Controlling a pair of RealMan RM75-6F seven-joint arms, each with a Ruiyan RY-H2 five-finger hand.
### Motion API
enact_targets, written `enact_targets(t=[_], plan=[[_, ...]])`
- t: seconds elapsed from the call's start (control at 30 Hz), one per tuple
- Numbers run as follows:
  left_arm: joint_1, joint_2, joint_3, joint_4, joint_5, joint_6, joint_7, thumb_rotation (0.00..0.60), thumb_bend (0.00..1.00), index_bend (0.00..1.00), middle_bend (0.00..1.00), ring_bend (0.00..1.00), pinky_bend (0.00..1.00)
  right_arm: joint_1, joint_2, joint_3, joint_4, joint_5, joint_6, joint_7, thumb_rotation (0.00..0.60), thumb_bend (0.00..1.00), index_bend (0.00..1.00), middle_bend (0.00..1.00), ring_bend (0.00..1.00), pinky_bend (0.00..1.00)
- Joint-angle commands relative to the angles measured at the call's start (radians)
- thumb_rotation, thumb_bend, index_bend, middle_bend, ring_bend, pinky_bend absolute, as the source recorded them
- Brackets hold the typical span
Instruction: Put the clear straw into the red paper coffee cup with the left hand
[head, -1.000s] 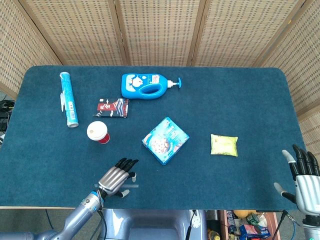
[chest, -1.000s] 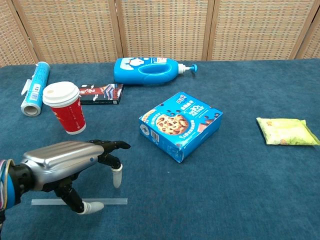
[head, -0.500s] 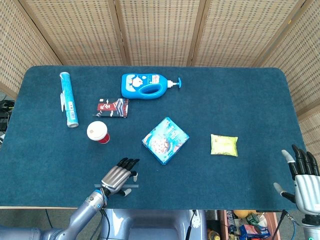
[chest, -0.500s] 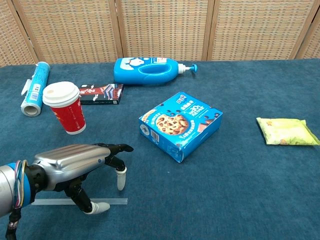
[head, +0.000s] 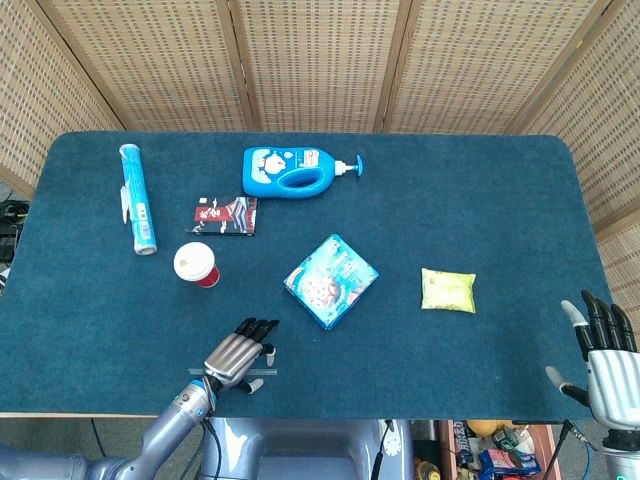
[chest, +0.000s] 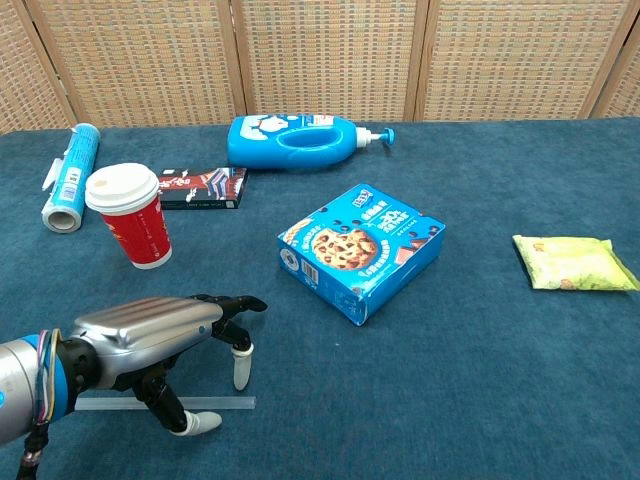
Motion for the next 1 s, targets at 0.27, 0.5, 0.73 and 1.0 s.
enact_targets(t=[0.27, 0.5, 0.73, 1.0], plan=[[-0.025, -0.013, 0.004, 0.017, -0.012, -0.011, -0.014, 0.600, 0.31, 0.47, 0.00, 0.00, 0.00, 0.002, 0.001, 0.000, 0.002, 0.005, -0.006, 0.005, 0.600, 0.00, 0.00, 0.00, 0.00, 0.00], [-0.036, -0.034, 0.009, 0.037, -0.020, 0.004, -0.002, 0.600, 0.32, 0.50, 0.00, 0.00, 0.00, 0.002, 0.003, 0.000, 0.001, 0.006, -0.007, 0.008, 0.600, 0.00, 0.00, 0.00, 0.00, 0.00], [-0.035, -0.040, 0.017, 0.042, -0.007, 0.023, -0.005, 0.600, 0.36, 0.53, 0.00, 0.00, 0.00, 0.003, 0.005, -0.001, 0.001, 0.009, -0.009, 0.010, 0.600, 0.00, 0.00, 0.00, 0.00, 0.00], [-0.043, -0.042, 0.021, 0.042, -0.026, 0.027, 0.009, 0.600, 0.36, 0.53, 0.00, 0.00, 0.00, 0.004, 0.008, -0.003, -0.004, 0.011, -0.016, 0.006, 0.600, 0.00, 0.00, 0.00, 0.00, 0.00]])
